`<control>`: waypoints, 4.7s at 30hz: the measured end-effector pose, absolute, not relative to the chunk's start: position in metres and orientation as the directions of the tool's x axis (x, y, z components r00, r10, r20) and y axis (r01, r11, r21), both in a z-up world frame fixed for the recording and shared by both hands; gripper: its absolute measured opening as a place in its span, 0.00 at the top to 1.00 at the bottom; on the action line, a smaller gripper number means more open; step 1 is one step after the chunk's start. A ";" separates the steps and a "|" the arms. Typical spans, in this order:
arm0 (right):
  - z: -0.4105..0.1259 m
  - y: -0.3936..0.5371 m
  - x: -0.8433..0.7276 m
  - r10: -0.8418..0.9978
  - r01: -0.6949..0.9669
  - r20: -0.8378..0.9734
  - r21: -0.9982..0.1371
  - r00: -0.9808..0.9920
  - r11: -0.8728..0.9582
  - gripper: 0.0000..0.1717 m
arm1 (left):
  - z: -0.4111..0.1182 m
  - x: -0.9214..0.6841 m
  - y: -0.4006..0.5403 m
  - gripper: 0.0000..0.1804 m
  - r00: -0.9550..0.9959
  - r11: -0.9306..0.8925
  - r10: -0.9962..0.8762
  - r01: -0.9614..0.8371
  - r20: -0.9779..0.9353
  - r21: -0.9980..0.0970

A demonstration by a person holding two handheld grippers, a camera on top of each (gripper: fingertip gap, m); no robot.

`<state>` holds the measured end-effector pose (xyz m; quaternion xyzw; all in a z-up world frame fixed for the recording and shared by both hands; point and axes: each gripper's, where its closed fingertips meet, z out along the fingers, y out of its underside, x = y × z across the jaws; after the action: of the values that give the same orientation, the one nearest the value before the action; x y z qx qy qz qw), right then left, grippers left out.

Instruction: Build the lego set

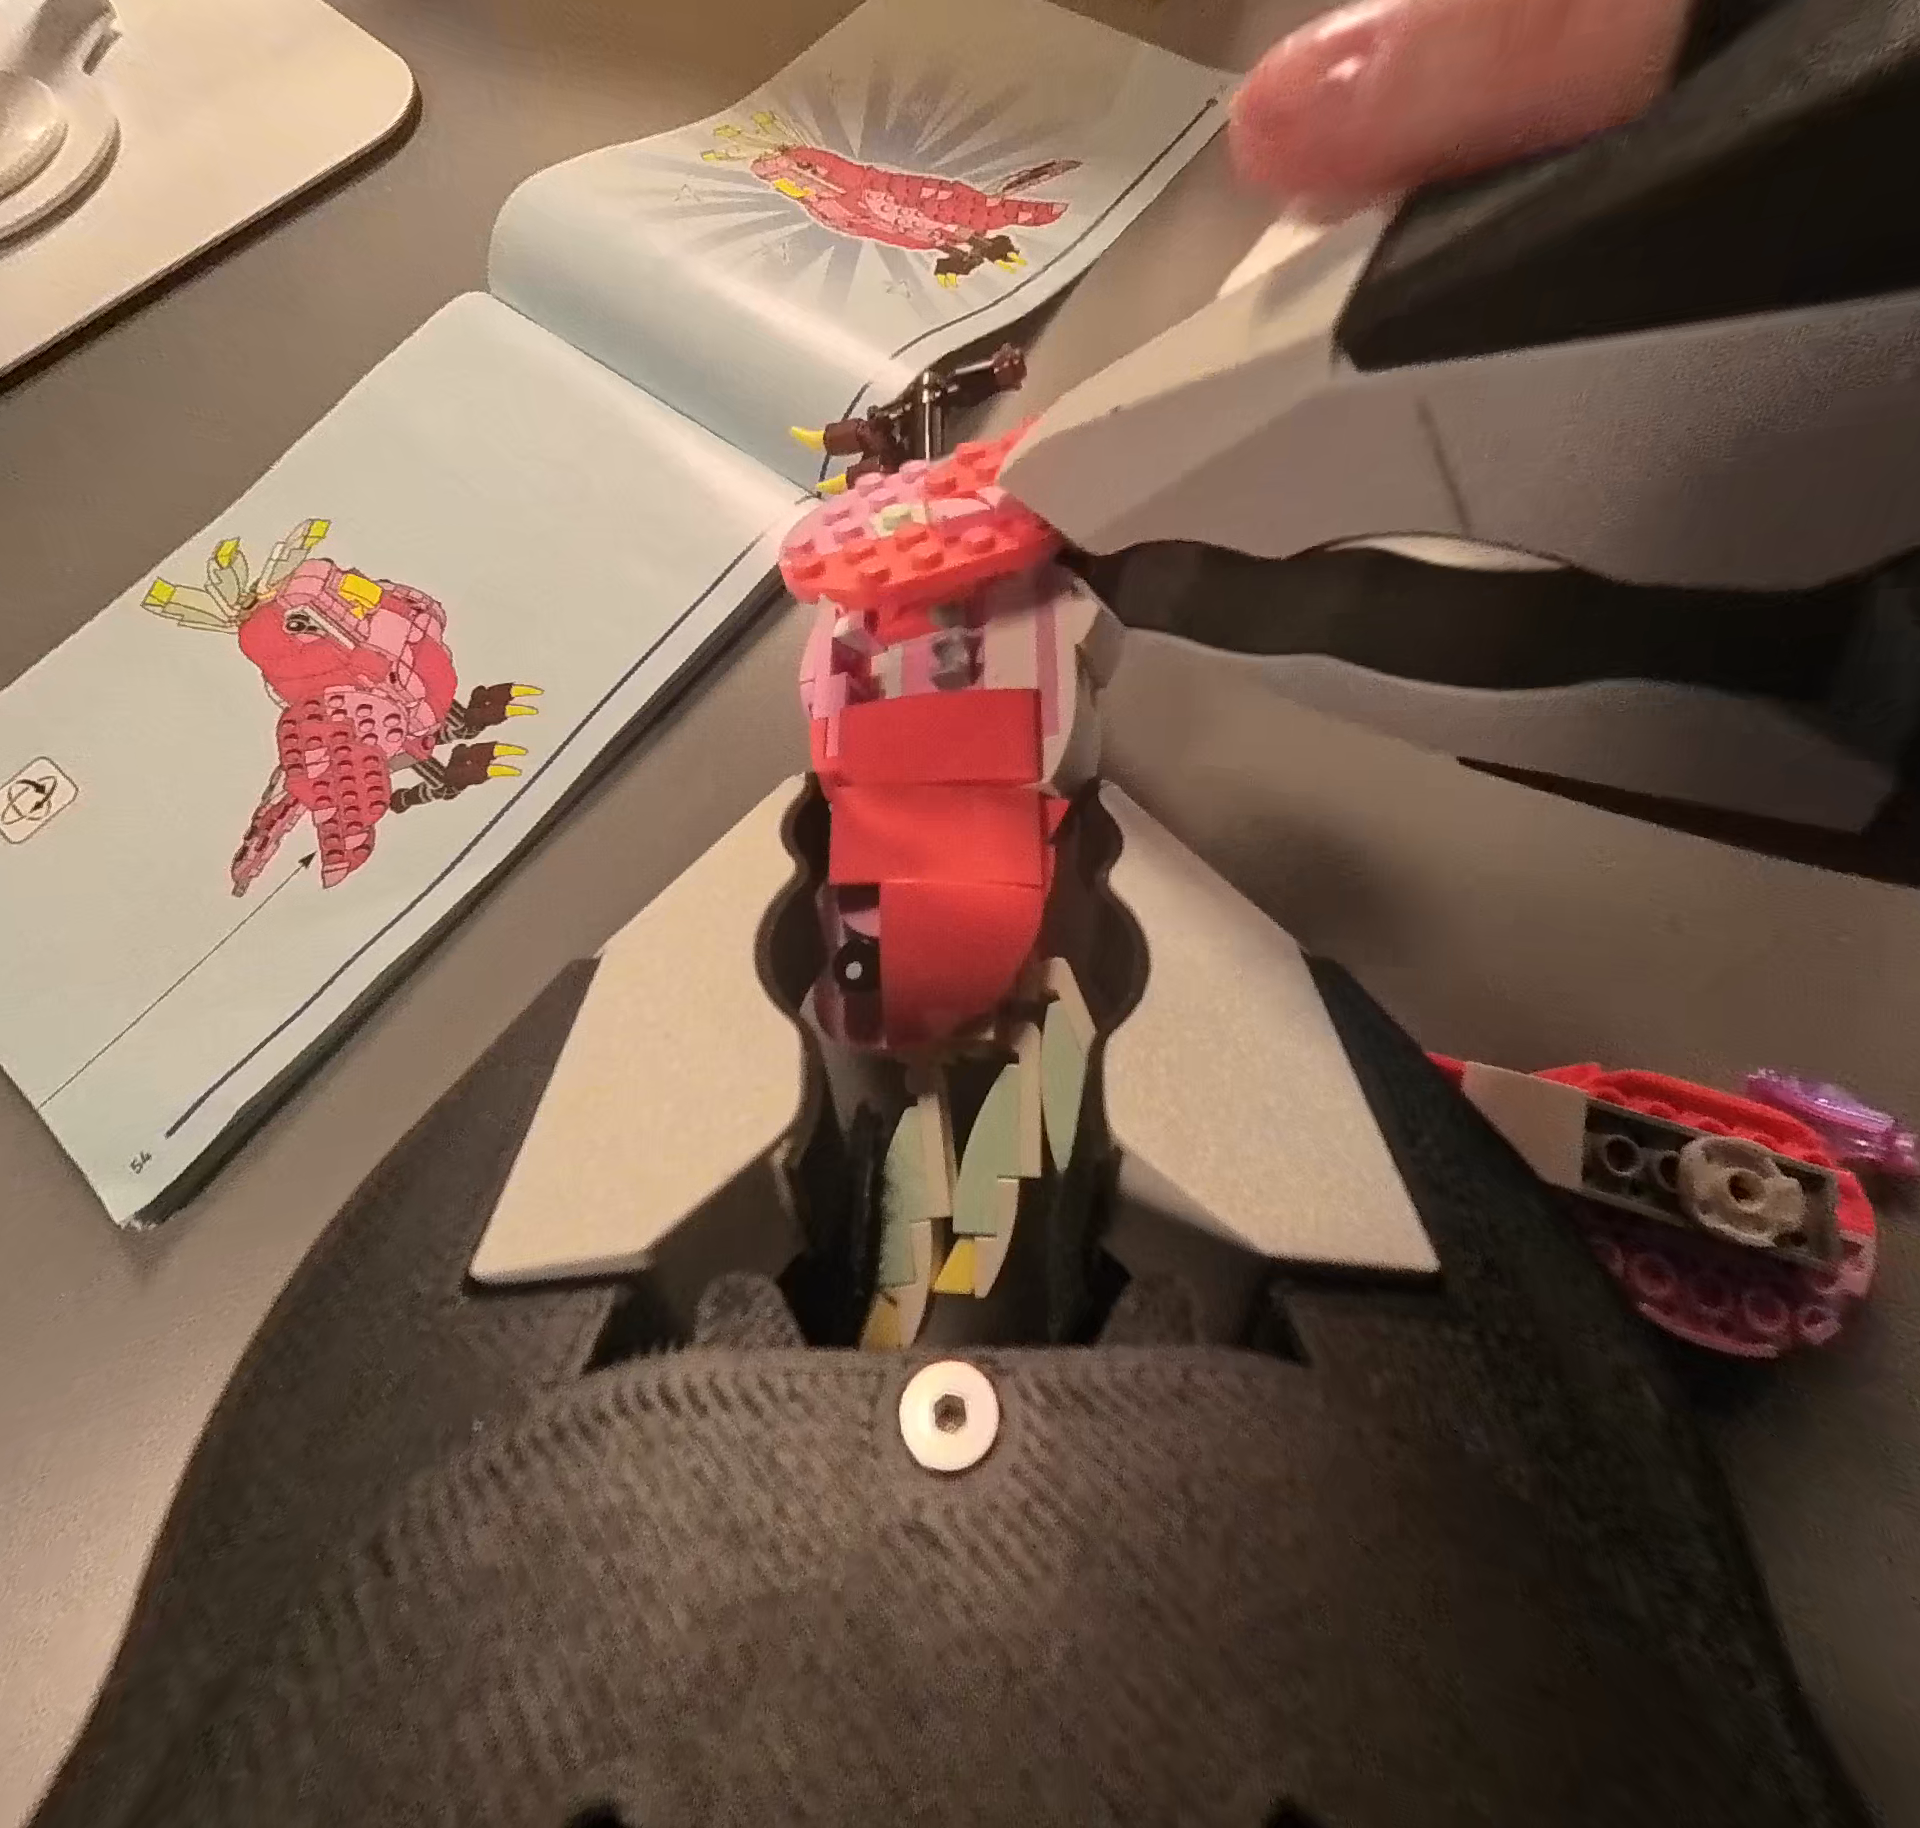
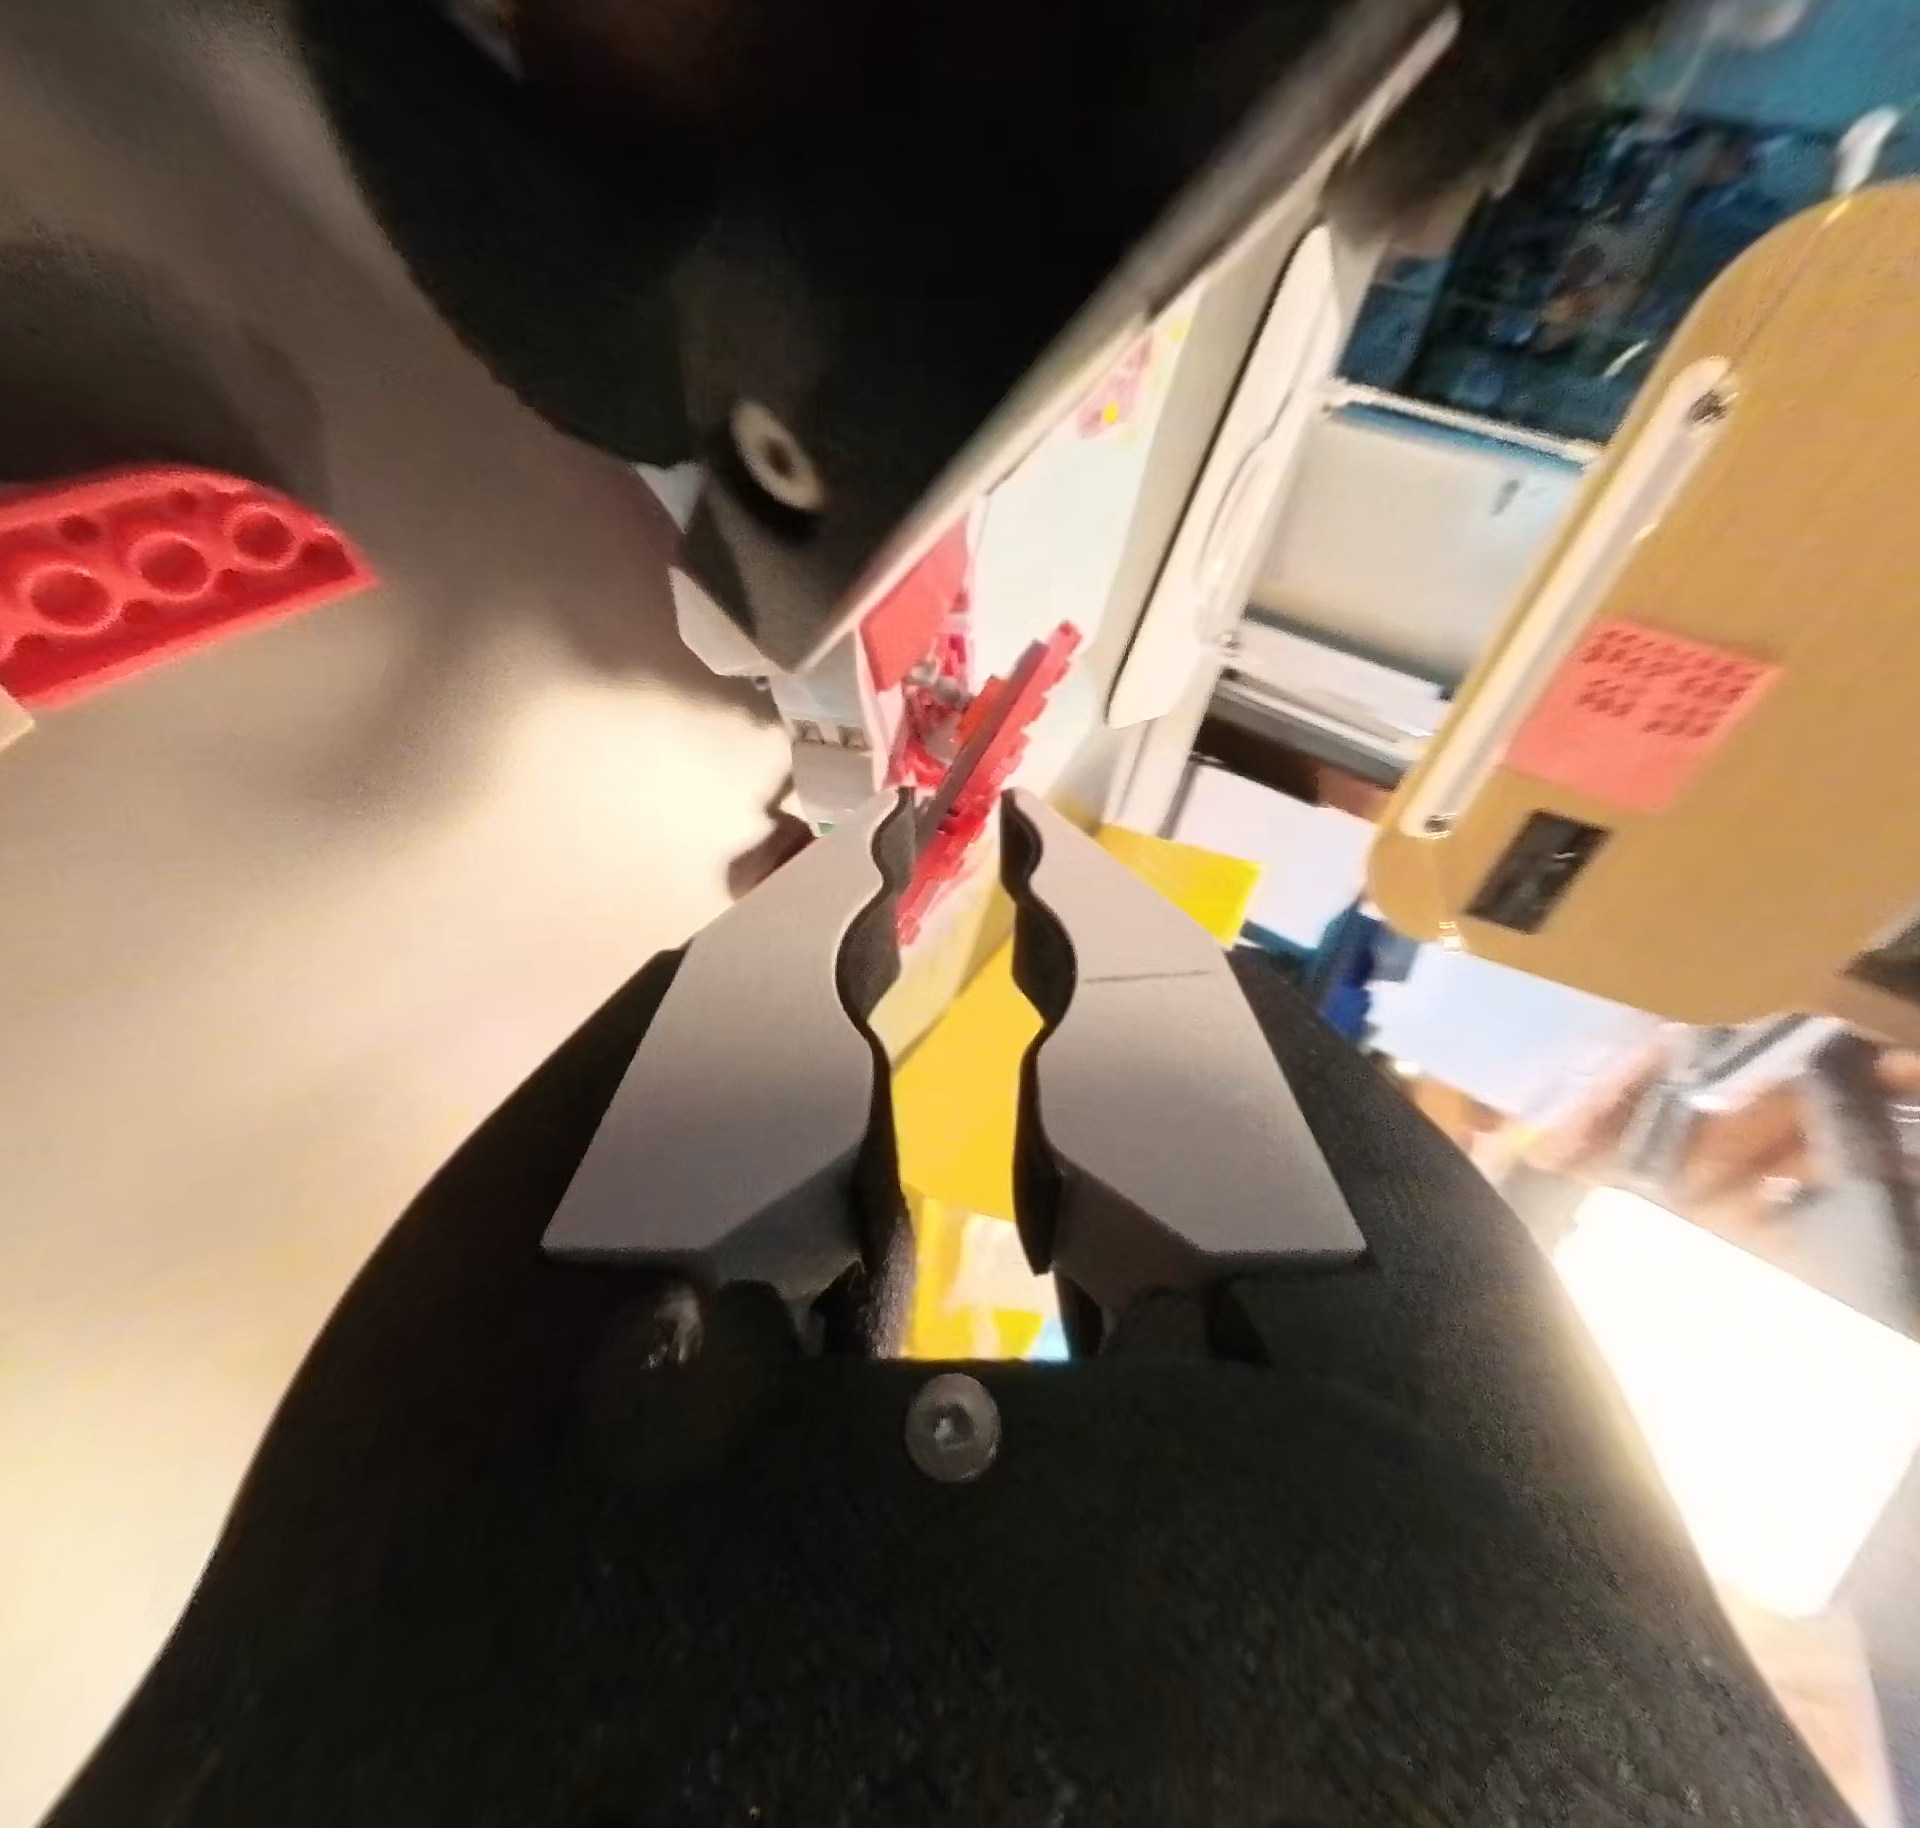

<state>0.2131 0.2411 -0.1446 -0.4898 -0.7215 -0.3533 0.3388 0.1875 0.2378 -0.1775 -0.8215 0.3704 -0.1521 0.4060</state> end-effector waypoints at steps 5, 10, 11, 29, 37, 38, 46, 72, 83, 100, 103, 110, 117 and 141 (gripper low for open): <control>-0.142 0.247 0.217 0.417 0.946 0.866 0.165 -0.274 0.279 0.95 | -0.178 0.187 0.237 0.74 0.659 -0.379 -0.750 -0.498 -0.056 -0.780; -0.131 0.247 0.227 0.373 0.954 0.905 0.100 -0.205 0.283 0.96 | -0.178 0.187 0.233 0.74 0.613 -0.344 -0.788 -0.514 -0.056 -0.785; -0.128 0.247 0.230 0.367 0.957 0.913 0.076 -0.179 0.279 0.95 | -0.178 0.187 0.232 0.74 0.600 -0.331 -0.798 -0.524 -0.063 -0.785; -0.173 0.242 0.307 0.210 0.930 0.930 0.239 -0.302 0.279 0.96 | -0.175 0.184 0.228 0.60 0.562 -0.288 -0.825 -0.519 -0.068 -0.805; -0.182 0.242 0.315 0.311 0.906 0.882 0.242 -0.354 0.346 0.93 | -0.177 0.186 0.229 0.61 0.556 -0.275 -0.826 -0.539 -0.090 -0.796; -0.182 0.240 0.314 0.338 0.905 0.874 0.221 -0.349 0.363 0.93 | -0.179 0.187 0.229 0.61 0.553 -0.271 -0.827 -0.552 -0.104 -0.789; -0.177 0.215 0.310 0.707 0.922 0.685 -0.133 -0.179 0.362 0.78 | -0.186 0.187 0.229 0.69 0.534 -0.235 -0.826 -0.619 -0.182 -0.749; -0.151 0.211 0.198 0.911 0.740 0.284 -0.534 -0.300 0.410 0.85 | -0.177 0.194 0.214 0.72 0.295 0.142 -0.829 -0.711 -0.475 -0.689; -0.185 0.211 0.202 0.910 0.792 0.224 -0.448 -0.350 0.415 0.63 | -0.174 0.193 0.210 0.72 0.295 0.130 -0.855 -0.673 -0.425 -0.728; -0.127 0.239 0.162 1.000 0.422 0.009 -0.906 -0.024 0.019 0.64 | -0.061 0.131 0.236 0.50 0.708 0.228 -0.590 -0.316 -0.389 -0.921; -0.102 0.254 0.155 0.991 0.251 0.037 -0.968 0.132 0.003 0.65 | -0.027 0.109 0.239 0.58 0.835 0.265 -0.492 -0.124 -0.245 -0.956; -0.067 0.249 0.146 0.848 0.175 0.387 -0.922 0.362 0.346 0.65 | -0.029 0.122 0.243 0.66 0.764 0.021 -0.627 0.209 0.150 -0.978; -0.069 0.245 0.138 0.674 0.276 0.576 -0.816 0.463 0.508 0.65 | -0.027 0.135 0.237 0.80 0.694 -0.052 -0.678 0.285 0.243 -0.957; -0.126 0.230 0.166 0.990 0.378 -0.133 -0.915 0.052 -0.143 0.65 | -0.077 0.142 0.220 0.52 0.218 0.488 0.008 -0.852 -0.976 -0.186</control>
<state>0.1660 0.2298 -0.1264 -0.6278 -0.5447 0.4209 0.3634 0.1424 0.2198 -0.0773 -0.3924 0.5377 0.3190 0.6746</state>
